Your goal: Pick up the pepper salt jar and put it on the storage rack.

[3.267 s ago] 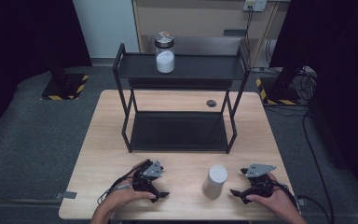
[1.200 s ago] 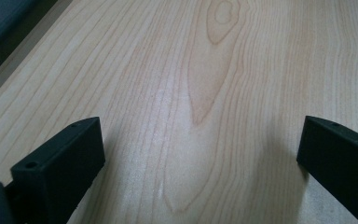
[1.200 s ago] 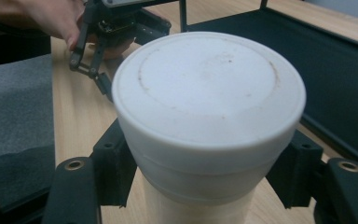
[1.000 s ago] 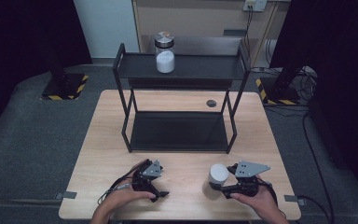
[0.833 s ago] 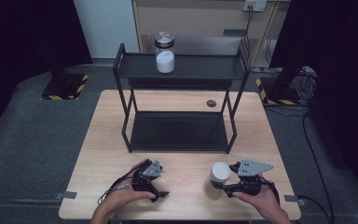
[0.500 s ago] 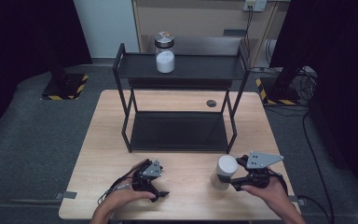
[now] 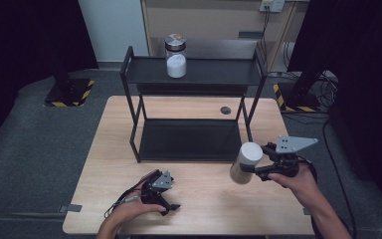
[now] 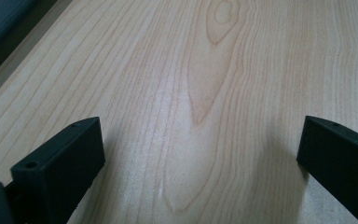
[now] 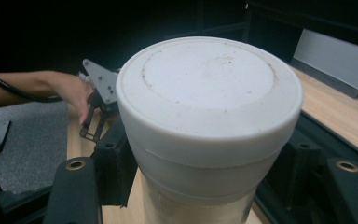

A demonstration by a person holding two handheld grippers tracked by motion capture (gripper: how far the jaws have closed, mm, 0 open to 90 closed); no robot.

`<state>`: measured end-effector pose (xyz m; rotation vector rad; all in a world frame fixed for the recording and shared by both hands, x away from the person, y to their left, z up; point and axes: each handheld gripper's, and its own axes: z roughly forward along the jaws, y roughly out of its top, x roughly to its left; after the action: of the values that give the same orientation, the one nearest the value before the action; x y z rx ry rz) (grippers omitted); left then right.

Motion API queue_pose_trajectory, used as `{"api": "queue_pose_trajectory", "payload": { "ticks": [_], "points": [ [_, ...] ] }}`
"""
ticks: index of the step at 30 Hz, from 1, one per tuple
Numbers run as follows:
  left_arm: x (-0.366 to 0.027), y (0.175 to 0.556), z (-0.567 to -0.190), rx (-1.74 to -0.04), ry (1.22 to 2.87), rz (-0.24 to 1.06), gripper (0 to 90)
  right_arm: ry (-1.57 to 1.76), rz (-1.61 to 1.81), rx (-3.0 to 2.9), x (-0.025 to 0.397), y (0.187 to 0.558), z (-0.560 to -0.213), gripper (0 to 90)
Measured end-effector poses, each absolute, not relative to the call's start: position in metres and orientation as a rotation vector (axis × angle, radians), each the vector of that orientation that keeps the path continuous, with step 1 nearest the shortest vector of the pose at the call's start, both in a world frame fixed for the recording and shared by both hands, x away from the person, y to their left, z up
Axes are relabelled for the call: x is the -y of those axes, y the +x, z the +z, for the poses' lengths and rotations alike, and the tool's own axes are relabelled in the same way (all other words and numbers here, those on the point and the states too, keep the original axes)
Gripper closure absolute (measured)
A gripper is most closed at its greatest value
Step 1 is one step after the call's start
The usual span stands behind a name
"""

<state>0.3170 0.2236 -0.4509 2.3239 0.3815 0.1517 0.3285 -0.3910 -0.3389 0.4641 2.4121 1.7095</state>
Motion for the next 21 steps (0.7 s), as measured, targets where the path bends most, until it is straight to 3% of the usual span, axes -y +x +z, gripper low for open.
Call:
{"api": "queue_pose_trajectory", "payload": {
  "ticks": [21],
  "points": [
    [-0.224,0.317,-0.451,-0.381,2.324,0.152,0.0,0.382,1.768,-2.403,0.380,0.362,-0.270,36.1]
  ]
}}
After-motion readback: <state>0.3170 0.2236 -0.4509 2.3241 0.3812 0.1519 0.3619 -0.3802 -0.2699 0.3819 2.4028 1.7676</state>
